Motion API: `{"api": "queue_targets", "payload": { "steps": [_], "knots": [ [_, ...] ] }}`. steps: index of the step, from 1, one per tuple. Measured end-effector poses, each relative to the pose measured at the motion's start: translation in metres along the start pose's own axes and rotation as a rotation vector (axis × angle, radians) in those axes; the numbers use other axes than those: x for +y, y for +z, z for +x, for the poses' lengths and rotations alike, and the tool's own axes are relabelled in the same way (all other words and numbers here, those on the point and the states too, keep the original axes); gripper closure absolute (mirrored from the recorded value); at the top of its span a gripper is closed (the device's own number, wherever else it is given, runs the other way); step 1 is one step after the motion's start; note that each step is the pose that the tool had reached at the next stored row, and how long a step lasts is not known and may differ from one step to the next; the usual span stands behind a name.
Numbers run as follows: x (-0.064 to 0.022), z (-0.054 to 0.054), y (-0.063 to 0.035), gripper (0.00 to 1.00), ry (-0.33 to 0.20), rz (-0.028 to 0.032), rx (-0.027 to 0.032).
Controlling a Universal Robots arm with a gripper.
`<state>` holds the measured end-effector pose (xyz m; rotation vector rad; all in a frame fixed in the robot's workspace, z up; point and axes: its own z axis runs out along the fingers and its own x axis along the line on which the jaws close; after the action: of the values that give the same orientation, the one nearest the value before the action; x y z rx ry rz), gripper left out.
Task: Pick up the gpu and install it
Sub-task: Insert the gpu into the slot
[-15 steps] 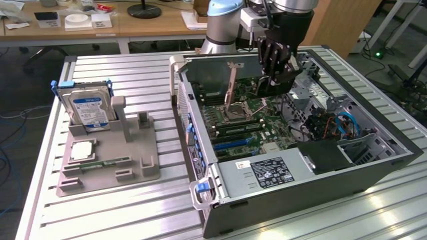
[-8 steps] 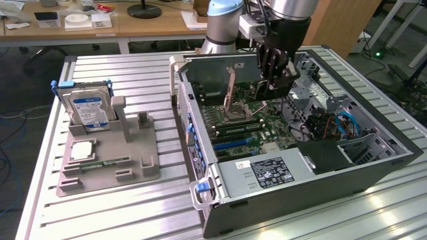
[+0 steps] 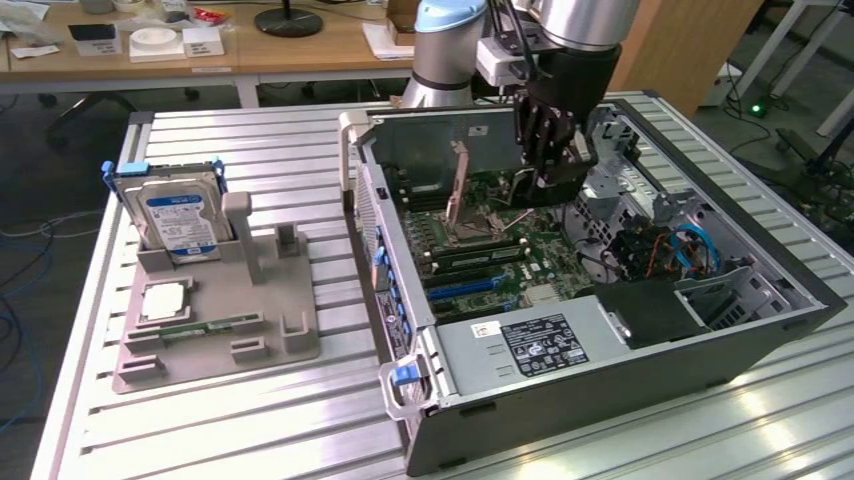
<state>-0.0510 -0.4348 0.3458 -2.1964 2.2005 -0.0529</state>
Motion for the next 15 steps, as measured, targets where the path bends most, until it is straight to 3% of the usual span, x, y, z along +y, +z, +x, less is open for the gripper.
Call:
{"api": "queue_targets", "payload": {
  "steps": [4,10,15],
  "knots": [
    [0.0005,0.006,0.0019,0.73,0.004,0.0001,-0.0001],
    [0.0096,0.006,0.008,0.73,0.007,0.0001,0.0003],
    [0.0101,0.007,0.0124,0.73,0.011,-0.0034,0.0005]
  ]
}}
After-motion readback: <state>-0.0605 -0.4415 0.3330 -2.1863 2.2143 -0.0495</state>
